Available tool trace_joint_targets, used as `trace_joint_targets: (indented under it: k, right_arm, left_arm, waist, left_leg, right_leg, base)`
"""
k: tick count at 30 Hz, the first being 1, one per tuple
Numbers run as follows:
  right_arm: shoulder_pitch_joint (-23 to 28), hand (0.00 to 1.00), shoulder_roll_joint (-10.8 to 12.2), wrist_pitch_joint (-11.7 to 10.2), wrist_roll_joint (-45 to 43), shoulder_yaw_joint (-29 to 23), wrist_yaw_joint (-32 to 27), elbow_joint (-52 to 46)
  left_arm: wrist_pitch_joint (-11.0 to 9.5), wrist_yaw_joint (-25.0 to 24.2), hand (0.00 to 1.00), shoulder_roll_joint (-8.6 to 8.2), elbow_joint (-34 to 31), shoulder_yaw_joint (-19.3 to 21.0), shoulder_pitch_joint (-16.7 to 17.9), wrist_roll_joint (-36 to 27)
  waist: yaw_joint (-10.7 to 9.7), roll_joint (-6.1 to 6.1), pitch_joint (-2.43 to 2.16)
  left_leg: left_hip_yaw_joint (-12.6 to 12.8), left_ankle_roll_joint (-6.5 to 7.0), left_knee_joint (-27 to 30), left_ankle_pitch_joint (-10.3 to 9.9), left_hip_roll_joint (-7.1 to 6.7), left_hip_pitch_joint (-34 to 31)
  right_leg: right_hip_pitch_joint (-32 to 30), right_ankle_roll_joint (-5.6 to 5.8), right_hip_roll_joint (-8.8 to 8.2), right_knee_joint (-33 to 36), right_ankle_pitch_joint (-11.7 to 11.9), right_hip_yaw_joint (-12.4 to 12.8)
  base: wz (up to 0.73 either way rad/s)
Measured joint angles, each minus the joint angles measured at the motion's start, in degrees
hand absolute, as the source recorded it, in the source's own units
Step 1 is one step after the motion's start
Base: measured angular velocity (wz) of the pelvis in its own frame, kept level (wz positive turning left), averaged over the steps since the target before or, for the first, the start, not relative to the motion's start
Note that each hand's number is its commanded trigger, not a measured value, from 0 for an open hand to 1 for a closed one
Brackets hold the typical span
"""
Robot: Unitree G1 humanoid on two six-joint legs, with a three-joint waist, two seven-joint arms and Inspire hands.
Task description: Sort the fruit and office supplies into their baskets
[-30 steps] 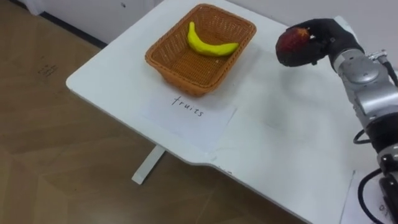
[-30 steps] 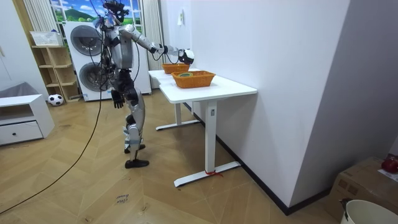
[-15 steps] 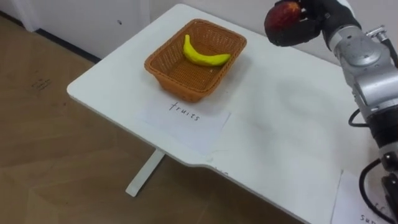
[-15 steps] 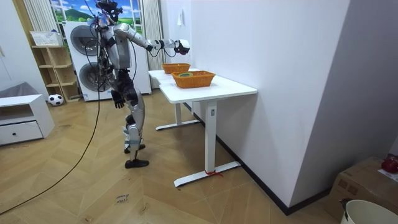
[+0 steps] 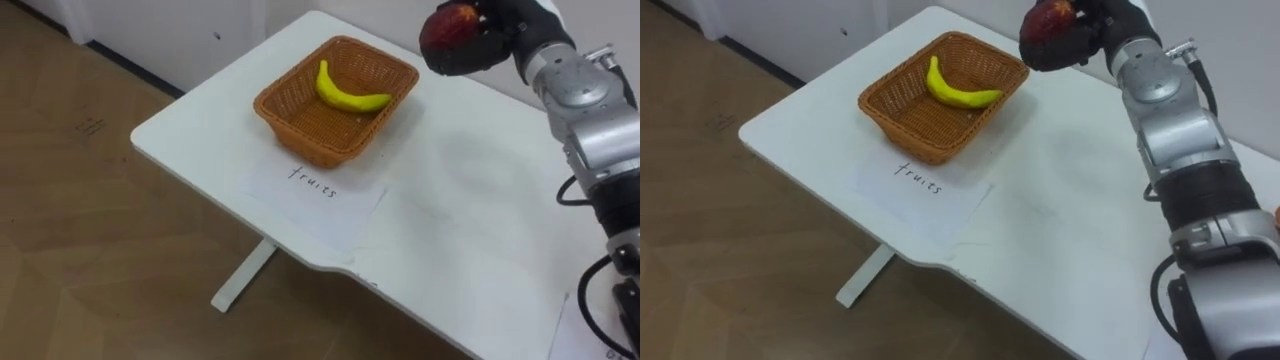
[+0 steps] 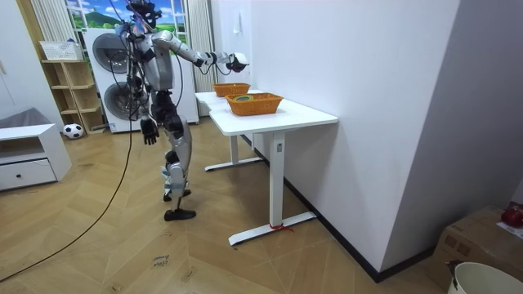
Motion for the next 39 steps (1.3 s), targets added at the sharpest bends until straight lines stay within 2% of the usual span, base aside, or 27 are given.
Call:
trace_joint_targets:
  k: [3,5,10,13,17,24,32,33,34,35,36,37,39]
  right_arm:
    - [0.0,1.0,0.0,0.0,0.8,0.4,0.1,0.0]
    - [0.0,1.0,0.0,0.0,0.9,0.4,0.1,0.0]
    - [0.0,1.0,0.1,0.0,0.5,0.5,0.1,-0.8]
    - [0.1,1.0,0.3,0.0,0.4,0.6,0.0,-0.8]
    - [0.4,1.0,1.0,-0.1,-0.6,1.2,0.0,-0.7]
    - [2.9,1.0,1.5,-0.1,-3.7,5.1,0.6,0.4]
    - [3.8,1.0,1.5,0.0,-3.9,5.4,1.4,0.4]
    - [3.8,0.89,1.5,0.0,-3.9,5.4,1.4,0.4]
    - [3.8,0.61,1.5,0.0,-3.9,5.5,1.4,0.4]
    - [3.8,0.26,1.5,0.0,-3.9,5.5,1.4,0.4]
    - [3.8,0.16,1.5,0.0,-3.9,5.5,1.4,0.4]
    - [3.9,0.0,1.5,0.0,-3.9,5.5,1.4,0.4]
    - [3.9,0.0,1.5,0.0,-3.9,5.5,1.4,0.5]
  left_arm:
    - [0.7,-0.4,0.0,-0.01,-0.1,0.1,0.1,0.0]
    - [0.7,-0.6,0.0,-0.02,-0.1,0.1,0.1,0.0]
    - [0.7,-1.0,0.0,-0.04,-0.1,0.3,0.5,0.0]
    - [0.6,-1.0,0.0,-0.02,0.0,0.3,0.6,0.0]
    - [0.4,-1.0,0.0,-0.01,-0.1,0.5,1.3,0.0]
    - [0.5,-1.1,0.0,0.02,0.0,0.4,1.2,1.5]
    - [0.7,-1.1,0.0,0.02,0.0,0.6,1.2,1.9]
    - [0.7,-1.1,0.0,0.03,0.0,0.6,1.2,1.9]
    - [0.8,-1.1,0.0,0.02,0.0,0.6,1.2,1.9]
    - [0.8,-1.1,0.0,0.02,0.0,0.6,1.2,1.9]
    - [0.8,-1.0,0.0,0.02,0.0,0.6,1.2,1.9]
    - [0.9,-1.0,0.0,0.02,0.0,0.6,1.2,1.9]
    - [1.0,-1.0,0.0,0.02,0.0,0.6,1.2,1.9]
  waist:
    - [0.5,-0.05,0.0]
    - [1.2,-0.22,-0.01]
    - [3.3,-0.83,0.37]
    - [3.5,-0.54,0.68]
    - [4.3,-0.5,0.79]
    - [5.8,-0.51,0.79]
    - [6.8,-0.53,0.77]
    - [6.9,-0.53,0.77]
    - [6.9,-0.54,0.77]
    - [6.9,-0.54,0.77]
    - [6.9,-0.54,0.77]
    - [6.9,-0.54,0.77]
    - [6.9,-0.54,0.77]
  left_leg:
    - [-0.9,0.01,0.1,0.0,-0.32,0.1]
    - [-1.1,0.03,0.2,0.0,-0.63,0.1]
    - [-1.5,0.09,0.5,0.0,-0.91,0.0]
    - [-2.5,0.32,1.0,-0.2,-1.38,0.1]
    - [-2.6,0.56,0.9,-0.4,-1.63,-0.2]
    - [-2.6,0.62,1.7,-0.5,-1.71,-0.9]
    - [-2.4,0.62,1.5,-0.5,-1.68,-1.0]
    - [-2.4,0.62,1.5,-0.5,-1.67,-1.0]
    - [-2.4,0.62,1.5,-0.5,-1.67,-1.0]
    - [-2.4,0.62,1.4,-0.5,-1.67,-1.0]
    - [-2.4,0.62,1.4,-0.5,-1.66,-1.0]
    - [-2.4,0.62,1.4,-0.5,-1.66,-1.0]
    - [-2.4,0.62,1.4,-0.5,-1.66,-1.0]
  right_leg:
    - [0.4,0.1,-0.08,0.0,-0.1,0.2]
    - [0.6,0.61,-0.29,0.0,-0.4,0.7]
    - [0.8,0.72,-0.46,0.1,-0.5,0.6]
    - [1.5,0.8,-0.59,0.0,-0.5,0.6]
    - [1.4,0.99,-0.8,0.1,-0.6,0.6]
    - [1.1,0.99,-0.79,0.0,-0.6,0.5]
    - [0.8,0.99,-0.81,0.0,-0.6,0.5]
    - [0.8,0.98,-0.81,0.0,-0.6,0.5]
    - [0.8,0.98,-0.81,0.0,-0.6,0.5]
    - [0.7,0.99,-0.81,0.0,-0.6,0.5]
    - [0.7,0.99,-0.81,0.0,-0.6,0.5]
    - [0.7,0.99,-0.81,0.0,-0.6,0.5]
    - [0.7,0.99,-0.81,0.0,-0.6,0.5]
  base:
    - [0.14]
    - [0.13]
    - [0.05]
    - [0.18]
    - [0.01]
    - [0.02]
    - [0.0]
    - [0.0]
    - [0.0]
    - [0.0]
    - [0.0]
    - [0.0]
    - [0.0]
